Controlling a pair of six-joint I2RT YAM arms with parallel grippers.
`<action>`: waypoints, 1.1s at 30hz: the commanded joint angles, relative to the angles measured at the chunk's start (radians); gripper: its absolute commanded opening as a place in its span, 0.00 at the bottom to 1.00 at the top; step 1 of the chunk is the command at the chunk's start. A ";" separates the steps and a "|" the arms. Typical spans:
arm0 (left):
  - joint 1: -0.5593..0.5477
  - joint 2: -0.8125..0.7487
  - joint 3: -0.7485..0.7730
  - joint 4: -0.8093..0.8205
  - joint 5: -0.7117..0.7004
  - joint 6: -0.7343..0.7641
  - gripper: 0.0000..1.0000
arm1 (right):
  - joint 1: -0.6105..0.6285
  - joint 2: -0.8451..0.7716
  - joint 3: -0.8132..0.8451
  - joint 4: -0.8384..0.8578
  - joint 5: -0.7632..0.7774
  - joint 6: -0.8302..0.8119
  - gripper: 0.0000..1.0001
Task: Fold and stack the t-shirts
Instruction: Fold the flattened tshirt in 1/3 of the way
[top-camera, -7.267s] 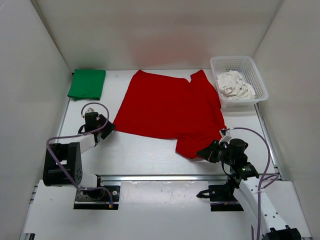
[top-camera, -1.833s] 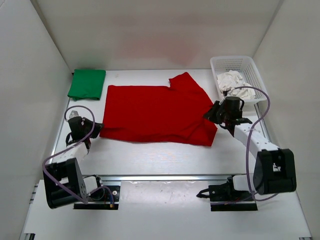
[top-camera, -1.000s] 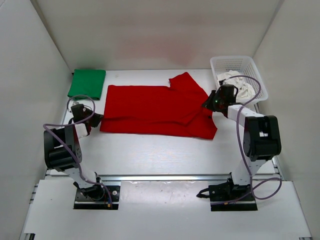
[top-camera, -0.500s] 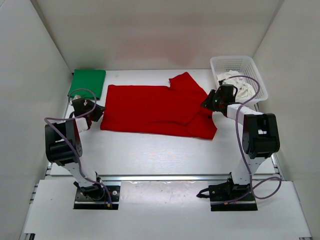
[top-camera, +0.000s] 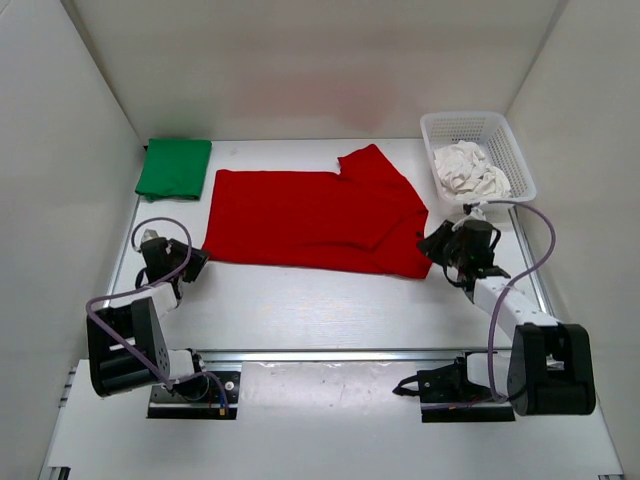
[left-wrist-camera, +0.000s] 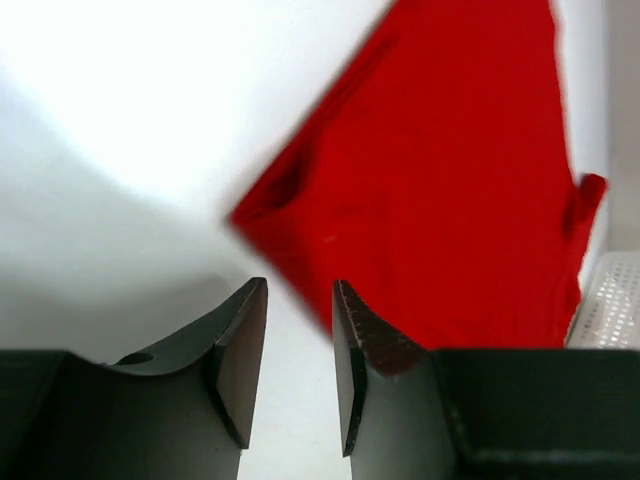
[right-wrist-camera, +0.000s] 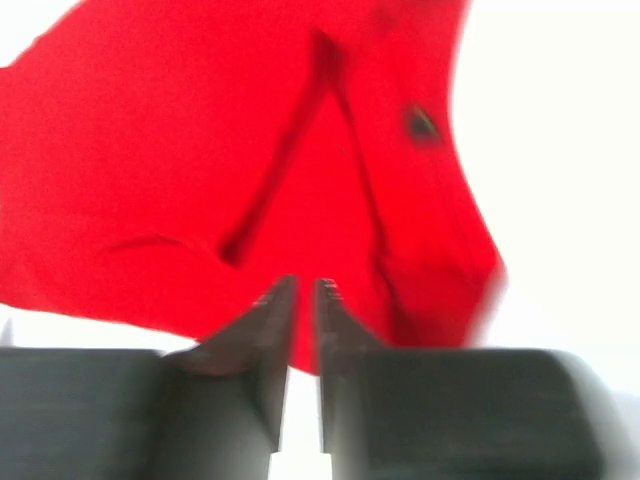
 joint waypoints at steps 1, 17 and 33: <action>0.010 -0.014 -0.033 0.013 0.012 0.004 0.44 | -0.010 -0.084 -0.106 0.010 0.059 -0.001 0.17; -0.045 0.182 0.042 0.039 -0.014 0.000 0.32 | -0.007 0.043 -0.100 0.026 0.029 -0.073 0.04; -0.013 0.208 0.070 0.040 -0.016 -0.019 0.01 | -0.049 0.020 -0.085 0.015 0.047 -0.059 0.26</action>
